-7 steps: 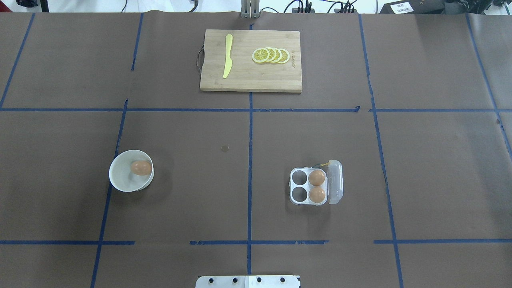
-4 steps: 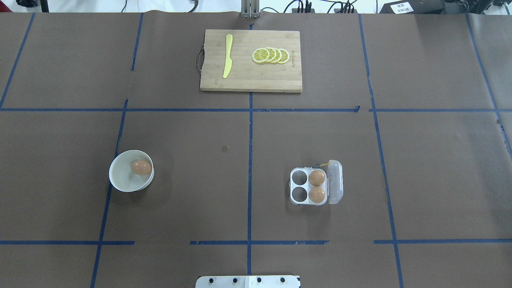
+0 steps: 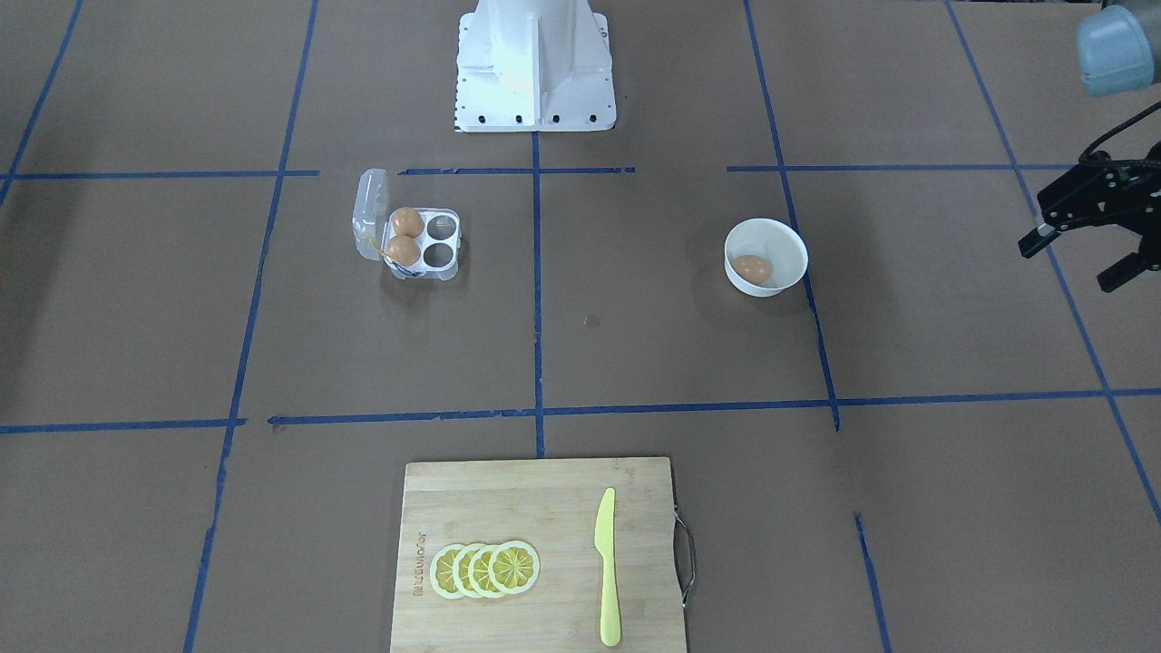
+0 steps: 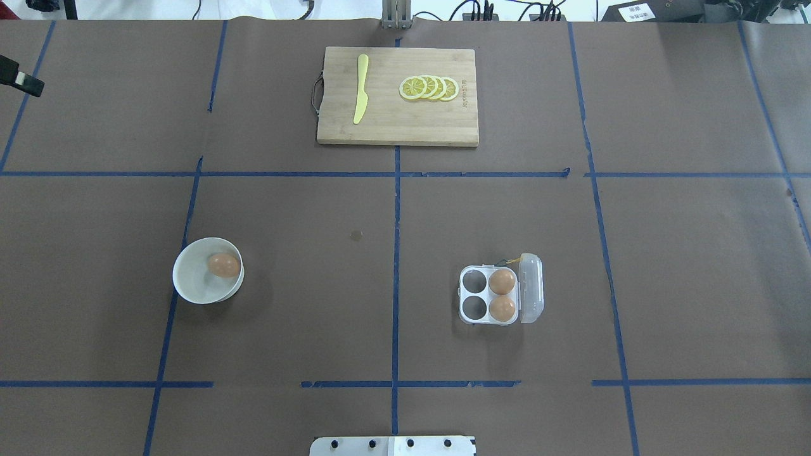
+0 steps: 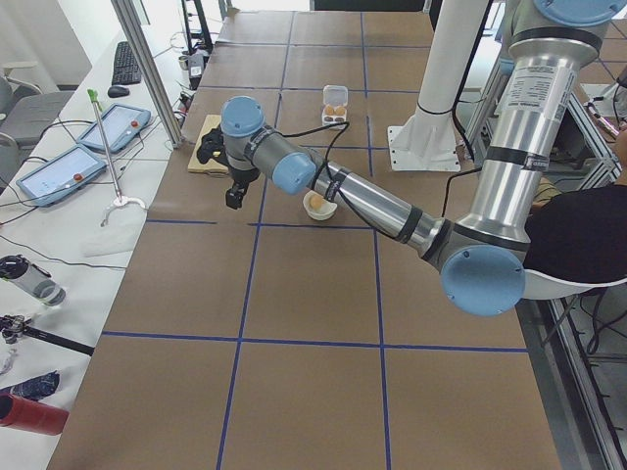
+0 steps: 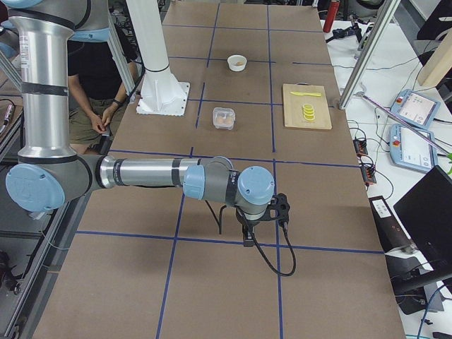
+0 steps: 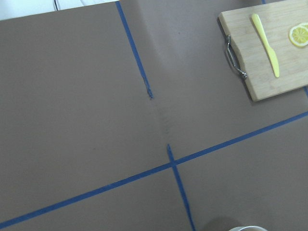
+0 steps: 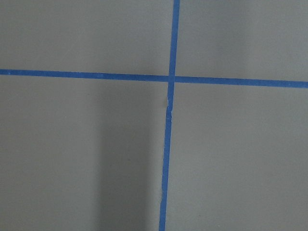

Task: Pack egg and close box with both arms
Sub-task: 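Move the left gripper over the white bowl and lower toward the egg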

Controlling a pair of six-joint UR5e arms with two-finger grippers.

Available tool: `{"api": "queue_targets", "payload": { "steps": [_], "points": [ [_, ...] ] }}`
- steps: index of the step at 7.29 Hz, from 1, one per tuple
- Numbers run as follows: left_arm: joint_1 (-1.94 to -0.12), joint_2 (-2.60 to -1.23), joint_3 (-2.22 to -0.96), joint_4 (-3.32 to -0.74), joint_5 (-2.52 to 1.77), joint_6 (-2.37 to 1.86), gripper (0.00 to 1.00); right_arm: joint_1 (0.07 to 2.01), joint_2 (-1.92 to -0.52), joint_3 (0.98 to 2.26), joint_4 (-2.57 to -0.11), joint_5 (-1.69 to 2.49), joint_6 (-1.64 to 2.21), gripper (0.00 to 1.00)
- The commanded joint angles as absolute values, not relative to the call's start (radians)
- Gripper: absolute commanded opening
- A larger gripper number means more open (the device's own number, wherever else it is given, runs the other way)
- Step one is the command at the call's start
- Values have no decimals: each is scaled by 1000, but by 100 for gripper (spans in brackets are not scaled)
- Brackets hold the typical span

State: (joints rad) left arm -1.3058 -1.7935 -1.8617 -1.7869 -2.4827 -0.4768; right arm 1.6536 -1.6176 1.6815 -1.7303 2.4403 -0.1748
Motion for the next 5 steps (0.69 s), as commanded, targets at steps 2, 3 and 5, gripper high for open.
{"api": "queue_targets", "payload": {
  "steps": [2, 3, 5],
  "points": [
    [-1094, -1795, -1989, -1799, -2289, -1009, 100, 1654, -1620, 1680, -1730, 2439, -173, 100],
    [-1048, -1749, -2038, -1796, -2284, -1138, 100, 1654, -1620, 1684, -1730, 2439, -173, 100],
    [-882, -1686, -2091, -1795, -2098, -1365, 100, 1654, -1620, 1686, -1729, 2439, -173, 100]
  ]
}}
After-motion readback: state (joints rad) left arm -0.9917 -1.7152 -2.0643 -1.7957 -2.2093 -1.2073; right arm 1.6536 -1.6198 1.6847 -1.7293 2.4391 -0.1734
